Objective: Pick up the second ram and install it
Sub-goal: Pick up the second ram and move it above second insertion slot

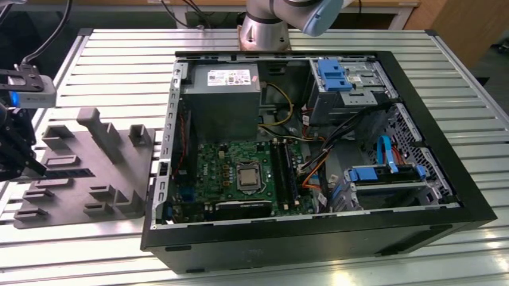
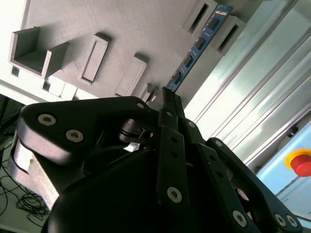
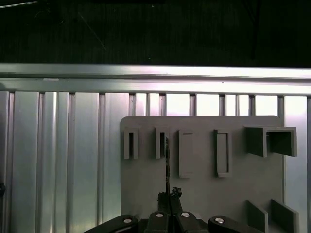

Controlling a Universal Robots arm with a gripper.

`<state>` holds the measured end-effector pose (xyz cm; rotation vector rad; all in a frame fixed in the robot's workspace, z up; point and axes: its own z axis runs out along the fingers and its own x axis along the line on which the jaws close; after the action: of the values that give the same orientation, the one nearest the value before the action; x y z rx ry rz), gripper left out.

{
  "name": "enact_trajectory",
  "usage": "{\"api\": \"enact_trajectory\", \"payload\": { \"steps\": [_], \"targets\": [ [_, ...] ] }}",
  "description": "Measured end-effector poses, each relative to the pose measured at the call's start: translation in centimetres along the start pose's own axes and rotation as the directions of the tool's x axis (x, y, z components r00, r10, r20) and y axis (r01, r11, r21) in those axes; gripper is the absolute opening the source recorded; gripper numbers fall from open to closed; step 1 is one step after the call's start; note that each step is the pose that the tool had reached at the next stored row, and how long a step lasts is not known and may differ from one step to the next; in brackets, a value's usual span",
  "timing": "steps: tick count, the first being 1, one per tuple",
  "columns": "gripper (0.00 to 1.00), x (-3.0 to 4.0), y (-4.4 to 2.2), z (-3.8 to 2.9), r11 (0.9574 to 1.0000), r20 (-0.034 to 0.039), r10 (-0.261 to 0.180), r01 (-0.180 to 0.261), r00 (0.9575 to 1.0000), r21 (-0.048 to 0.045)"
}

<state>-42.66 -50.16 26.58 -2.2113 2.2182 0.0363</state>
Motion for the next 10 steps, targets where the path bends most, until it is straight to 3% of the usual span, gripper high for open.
{"api": "enact_trajectory", "payload": {
  "steps": [10],
  "targets": [
    [0.12,-0.01,0.01,-0.37,1.0000,0.0007,0.000,0.000,1.0000,0.0000]
  ]
}}
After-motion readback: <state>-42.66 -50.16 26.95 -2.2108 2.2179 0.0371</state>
